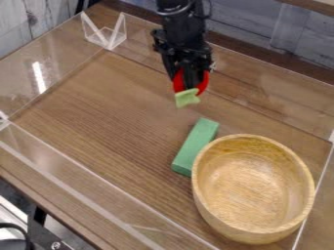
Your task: Move the red fruit to the right
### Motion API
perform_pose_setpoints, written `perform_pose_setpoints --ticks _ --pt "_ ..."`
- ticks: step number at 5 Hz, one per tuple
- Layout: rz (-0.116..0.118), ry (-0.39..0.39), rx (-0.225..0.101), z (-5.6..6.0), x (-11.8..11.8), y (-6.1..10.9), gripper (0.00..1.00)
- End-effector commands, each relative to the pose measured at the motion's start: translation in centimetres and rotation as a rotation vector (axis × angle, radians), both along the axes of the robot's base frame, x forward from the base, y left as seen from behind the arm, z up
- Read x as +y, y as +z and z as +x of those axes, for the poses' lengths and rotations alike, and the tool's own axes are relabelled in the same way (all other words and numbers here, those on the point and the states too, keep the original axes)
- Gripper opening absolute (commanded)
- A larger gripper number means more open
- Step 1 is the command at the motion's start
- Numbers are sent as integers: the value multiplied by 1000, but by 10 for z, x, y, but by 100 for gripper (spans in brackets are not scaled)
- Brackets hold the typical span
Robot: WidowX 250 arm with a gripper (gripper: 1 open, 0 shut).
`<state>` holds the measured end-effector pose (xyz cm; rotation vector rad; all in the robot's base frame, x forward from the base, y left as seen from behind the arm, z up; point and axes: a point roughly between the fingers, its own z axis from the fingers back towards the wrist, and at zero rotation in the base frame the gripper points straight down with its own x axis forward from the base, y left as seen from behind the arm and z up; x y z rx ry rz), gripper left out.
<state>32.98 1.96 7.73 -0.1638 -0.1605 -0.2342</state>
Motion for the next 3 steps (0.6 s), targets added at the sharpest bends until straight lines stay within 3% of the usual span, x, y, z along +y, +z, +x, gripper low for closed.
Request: perform_pose_setpoints --ticks 1,3 --pt "8 -29 -35 3 -7 6 0" --pt "12 -24 -29 5 -1 2 0"
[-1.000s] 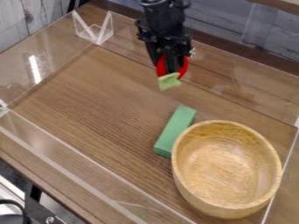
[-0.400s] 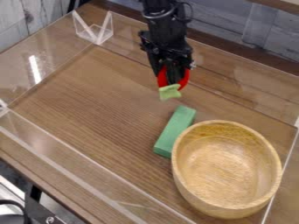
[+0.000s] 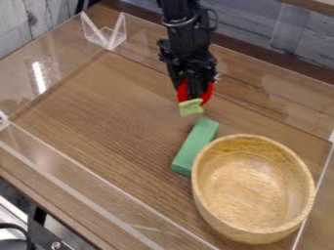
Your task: Move the red fruit to the right
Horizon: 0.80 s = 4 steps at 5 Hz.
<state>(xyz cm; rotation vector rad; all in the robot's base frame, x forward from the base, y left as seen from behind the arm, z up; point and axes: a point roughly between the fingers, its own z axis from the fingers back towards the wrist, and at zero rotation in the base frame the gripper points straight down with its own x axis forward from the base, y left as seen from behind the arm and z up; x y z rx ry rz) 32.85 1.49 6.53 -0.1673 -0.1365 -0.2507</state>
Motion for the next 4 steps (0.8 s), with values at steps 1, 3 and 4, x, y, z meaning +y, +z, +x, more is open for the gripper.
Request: perform_pose_setpoints --ticks 1,3,4 --pt "14 5 -52 8 10 14 0" --pt "19 27 -54 11 23 15 0" --pt "19 36 -56 12 27 16 0"
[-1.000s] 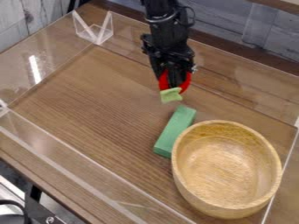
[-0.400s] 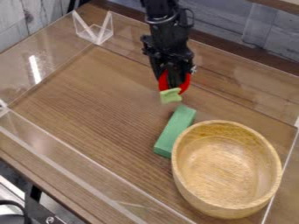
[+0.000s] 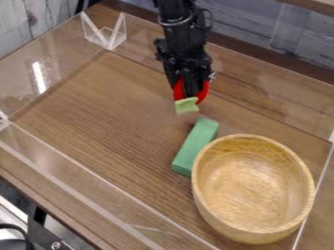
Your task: Move the red fruit to the right
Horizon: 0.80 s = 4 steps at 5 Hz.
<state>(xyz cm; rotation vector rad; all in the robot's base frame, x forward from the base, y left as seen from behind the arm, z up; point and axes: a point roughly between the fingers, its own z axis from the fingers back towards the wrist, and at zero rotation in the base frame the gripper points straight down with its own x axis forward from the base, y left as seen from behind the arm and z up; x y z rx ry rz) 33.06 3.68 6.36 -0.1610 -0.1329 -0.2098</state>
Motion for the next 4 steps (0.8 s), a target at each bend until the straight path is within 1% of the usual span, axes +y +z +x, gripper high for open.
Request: perform_pose_setpoints --ticks 1,2,4 --pt "14 -1 -66 9 5 19 0" --pt "11 -2 -71 8 0 21 0" --pt "10 -22 -116 -17 -33 50 0"
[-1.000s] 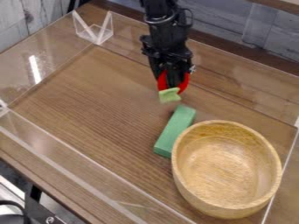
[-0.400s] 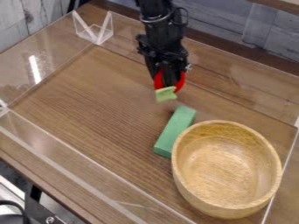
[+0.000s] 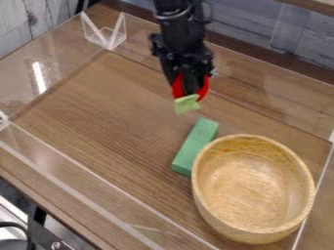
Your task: Move the red fruit to the right
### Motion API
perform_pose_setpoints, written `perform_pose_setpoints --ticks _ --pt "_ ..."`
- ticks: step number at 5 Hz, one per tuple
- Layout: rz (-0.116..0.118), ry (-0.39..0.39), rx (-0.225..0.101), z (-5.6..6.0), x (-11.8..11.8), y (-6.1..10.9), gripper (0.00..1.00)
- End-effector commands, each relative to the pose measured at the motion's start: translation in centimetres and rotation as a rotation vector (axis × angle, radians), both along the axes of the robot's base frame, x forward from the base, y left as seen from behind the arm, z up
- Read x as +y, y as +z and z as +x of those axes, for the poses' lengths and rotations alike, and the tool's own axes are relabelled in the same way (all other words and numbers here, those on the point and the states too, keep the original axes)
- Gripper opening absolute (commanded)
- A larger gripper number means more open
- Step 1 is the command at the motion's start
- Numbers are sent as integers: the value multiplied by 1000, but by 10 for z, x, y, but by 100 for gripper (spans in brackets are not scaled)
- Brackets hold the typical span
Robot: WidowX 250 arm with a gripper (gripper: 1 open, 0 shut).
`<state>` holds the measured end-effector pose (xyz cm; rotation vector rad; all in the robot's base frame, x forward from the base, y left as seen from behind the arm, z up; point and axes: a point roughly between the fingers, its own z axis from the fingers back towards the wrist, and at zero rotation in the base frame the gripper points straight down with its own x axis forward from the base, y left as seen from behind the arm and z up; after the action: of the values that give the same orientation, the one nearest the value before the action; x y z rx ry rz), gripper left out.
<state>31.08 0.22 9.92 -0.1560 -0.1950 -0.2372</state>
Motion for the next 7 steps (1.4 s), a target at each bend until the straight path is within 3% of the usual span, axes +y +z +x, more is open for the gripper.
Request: perform_pose_setpoints --ticks 1,2,4,6,7 --pt "3 -30 -53 -12 -21 19 0" --pt "-2 -52 -49 -26 -42 19 0" --pt "-8 -104 -14 -56 -93 4 0" --pt "-11 -117 6 -83 -124 -10 0" --pt "4 -139 21 -90 -135 -20 0"
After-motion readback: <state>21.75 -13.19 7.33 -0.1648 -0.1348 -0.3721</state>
